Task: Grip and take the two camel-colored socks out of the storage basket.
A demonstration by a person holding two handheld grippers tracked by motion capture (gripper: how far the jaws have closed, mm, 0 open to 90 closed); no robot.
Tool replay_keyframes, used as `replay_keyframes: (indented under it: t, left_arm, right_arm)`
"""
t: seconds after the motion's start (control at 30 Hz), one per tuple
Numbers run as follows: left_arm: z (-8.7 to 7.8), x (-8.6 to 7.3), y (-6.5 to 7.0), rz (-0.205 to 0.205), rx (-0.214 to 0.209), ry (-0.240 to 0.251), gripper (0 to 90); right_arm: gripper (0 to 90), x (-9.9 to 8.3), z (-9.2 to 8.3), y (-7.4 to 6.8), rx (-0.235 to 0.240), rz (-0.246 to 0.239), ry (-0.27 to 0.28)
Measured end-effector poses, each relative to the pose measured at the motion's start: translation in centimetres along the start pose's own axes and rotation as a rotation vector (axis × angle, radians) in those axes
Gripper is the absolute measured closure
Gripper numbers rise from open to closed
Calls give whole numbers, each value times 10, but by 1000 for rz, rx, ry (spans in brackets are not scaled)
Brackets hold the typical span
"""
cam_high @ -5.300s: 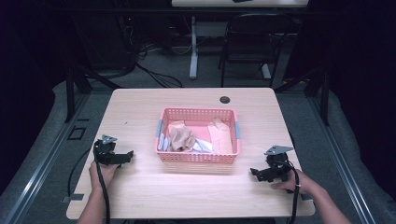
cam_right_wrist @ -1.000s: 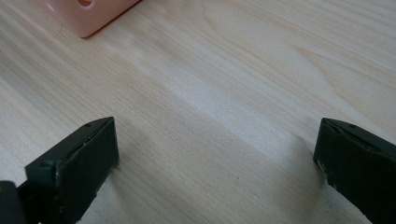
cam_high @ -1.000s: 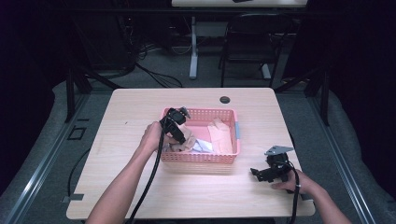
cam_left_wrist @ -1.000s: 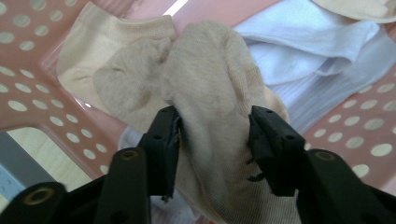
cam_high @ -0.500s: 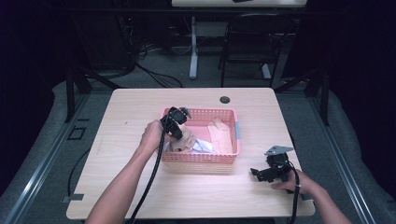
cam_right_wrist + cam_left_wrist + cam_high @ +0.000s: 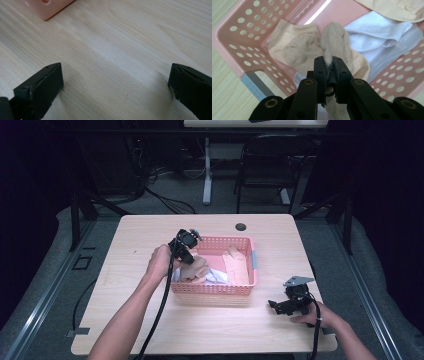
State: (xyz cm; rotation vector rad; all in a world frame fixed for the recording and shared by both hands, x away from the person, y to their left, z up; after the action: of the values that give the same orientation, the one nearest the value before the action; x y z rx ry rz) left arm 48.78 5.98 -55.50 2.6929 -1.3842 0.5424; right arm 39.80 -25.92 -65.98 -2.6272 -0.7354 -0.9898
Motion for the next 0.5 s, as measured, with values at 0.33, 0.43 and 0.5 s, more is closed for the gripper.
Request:
replay_keyframes:
  t: [0.33, 0.43, 0.5]
  left_arm:
    - [-16, 5, -2, 13, -14, -5, 850]
    - [-22, 8, -2, 18, -19, -2, 850]
    - [-27, 10, -1, 22, -39, 9, 849]
  right_arm:
    - [0, 0, 0, 0, 1, 1, 0]
    - [0, 0, 0, 0, 0, 1, 0]
    - [0, 0, 0, 0, 0, 1, 0]
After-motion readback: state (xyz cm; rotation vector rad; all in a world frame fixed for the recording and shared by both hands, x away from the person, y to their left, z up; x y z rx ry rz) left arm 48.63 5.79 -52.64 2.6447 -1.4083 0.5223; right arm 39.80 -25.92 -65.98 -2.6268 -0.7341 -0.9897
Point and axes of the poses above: each handheld gripper's, and its own axes: z roughly forward along the jaws, x roughly out of its top, y roughly to its right, the point moved 10 cm from there along z, roughly forward along the jaws, and after that the axes turned 4 degrees about z, right-handed, at the moved point
